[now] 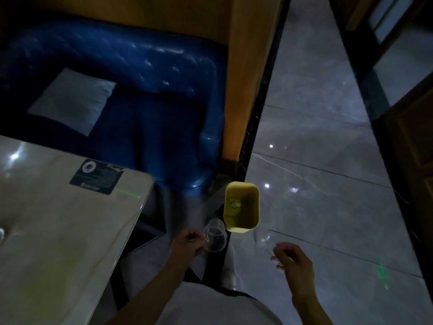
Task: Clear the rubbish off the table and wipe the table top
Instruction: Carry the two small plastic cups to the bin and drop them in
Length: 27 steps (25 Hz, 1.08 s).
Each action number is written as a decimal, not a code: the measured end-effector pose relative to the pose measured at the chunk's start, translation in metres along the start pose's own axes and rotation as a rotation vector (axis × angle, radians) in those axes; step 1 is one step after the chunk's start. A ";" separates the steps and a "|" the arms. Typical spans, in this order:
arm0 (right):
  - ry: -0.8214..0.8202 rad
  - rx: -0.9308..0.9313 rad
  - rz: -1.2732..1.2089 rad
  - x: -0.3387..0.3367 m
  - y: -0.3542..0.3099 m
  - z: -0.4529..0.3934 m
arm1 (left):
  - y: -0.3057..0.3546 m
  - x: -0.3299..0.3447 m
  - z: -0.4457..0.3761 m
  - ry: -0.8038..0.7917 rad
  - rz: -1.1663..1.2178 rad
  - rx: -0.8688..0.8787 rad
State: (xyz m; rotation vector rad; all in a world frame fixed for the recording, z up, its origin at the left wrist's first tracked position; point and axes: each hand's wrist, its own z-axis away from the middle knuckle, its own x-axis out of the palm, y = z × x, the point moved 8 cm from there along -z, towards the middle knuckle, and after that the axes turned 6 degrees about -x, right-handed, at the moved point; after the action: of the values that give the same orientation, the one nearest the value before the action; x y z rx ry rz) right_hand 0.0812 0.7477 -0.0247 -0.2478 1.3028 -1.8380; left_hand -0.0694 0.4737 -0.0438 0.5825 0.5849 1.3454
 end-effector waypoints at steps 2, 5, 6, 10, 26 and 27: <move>0.023 0.018 -0.021 -0.007 0.002 -0.008 | 0.008 0.019 0.000 -0.042 0.017 -0.006; 0.013 0.055 -0.021 -0.005 0.003 -0.026 | 0.022 0.042 -0.010 -0.067 -0.032 -0.021; 0.009 0.068 -0.016 -0.003 0.002 -0.032 | 0.026 0.049 -0.016 -0.074 -0.023 -0.040; 0.014 0.126 -0.001 0.007 -0.001 -0.062 | 0.041 0.070 -0.048 -0.118 -0.047 -0.122; -0.094 0.436 0.225 0.082 0.068 -0.225 | 0.006 0.126 -0.258 -0.078 -0.513 -0.395; -0.104 0.452 0.243 0.087 0.080 -0.237 | -0.005 0.130 -0.271 -0.068 -0.513 -0.416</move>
State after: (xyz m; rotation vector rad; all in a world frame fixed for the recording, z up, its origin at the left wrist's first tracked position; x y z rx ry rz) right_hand -0.0702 0.8378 -0.2217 0.0562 0.7799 -1.8245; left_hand -0.2351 0.6153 -0.2502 0.1201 0.3489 0.9158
